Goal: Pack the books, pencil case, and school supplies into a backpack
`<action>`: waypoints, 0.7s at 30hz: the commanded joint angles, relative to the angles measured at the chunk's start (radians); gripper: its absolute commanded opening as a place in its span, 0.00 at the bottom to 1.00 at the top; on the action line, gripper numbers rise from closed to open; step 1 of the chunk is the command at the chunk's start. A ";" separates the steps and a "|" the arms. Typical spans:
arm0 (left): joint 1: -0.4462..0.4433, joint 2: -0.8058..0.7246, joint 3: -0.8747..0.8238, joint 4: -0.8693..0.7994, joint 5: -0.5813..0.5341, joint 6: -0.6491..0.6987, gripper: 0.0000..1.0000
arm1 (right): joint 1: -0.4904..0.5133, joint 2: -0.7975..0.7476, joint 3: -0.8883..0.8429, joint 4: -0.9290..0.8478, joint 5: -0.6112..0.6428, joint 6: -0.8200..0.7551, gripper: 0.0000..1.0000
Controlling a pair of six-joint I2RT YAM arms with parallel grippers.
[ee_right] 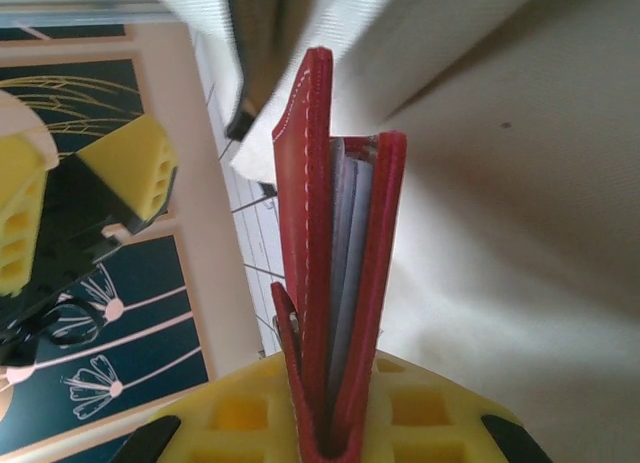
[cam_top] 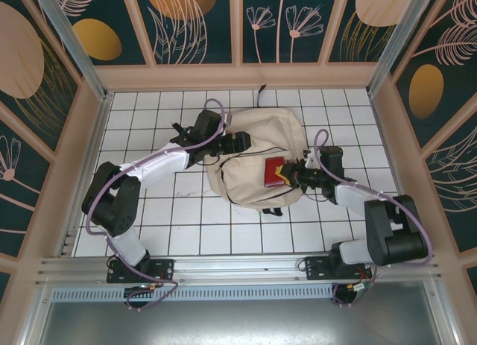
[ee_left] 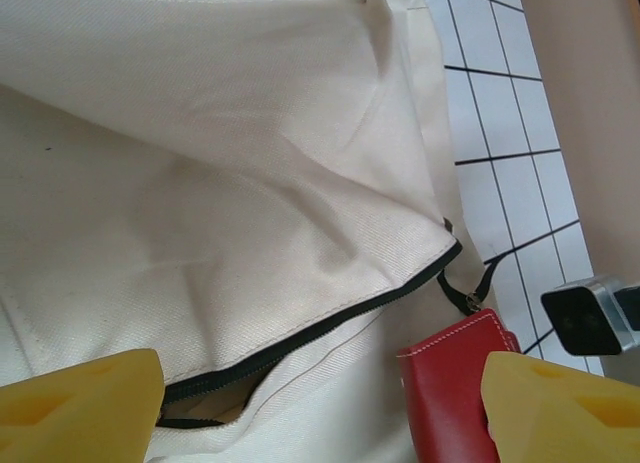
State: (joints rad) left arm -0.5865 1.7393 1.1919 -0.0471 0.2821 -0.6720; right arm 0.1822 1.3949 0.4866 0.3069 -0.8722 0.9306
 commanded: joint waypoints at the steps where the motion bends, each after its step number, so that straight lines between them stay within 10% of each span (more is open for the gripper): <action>1: 0.000 -0.008 0.025 -0.041 -0.027 0.050 0.84 | -0.004 0.047 0.049 0.075 -0.004 0.023 0.10; 21: 0.000 -0.011 0.026 -0.065 -0.036 0.066 0.85 | -0.001 0.184 0.120 0.193 0.072 0.121 0.10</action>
State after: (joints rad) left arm -0.5865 1.7393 1.1919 -0.0906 0.2592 -0.6464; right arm 0.1822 1.5490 0.5907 0.4107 -0.8295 0.9913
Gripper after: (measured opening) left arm 0.847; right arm 0.121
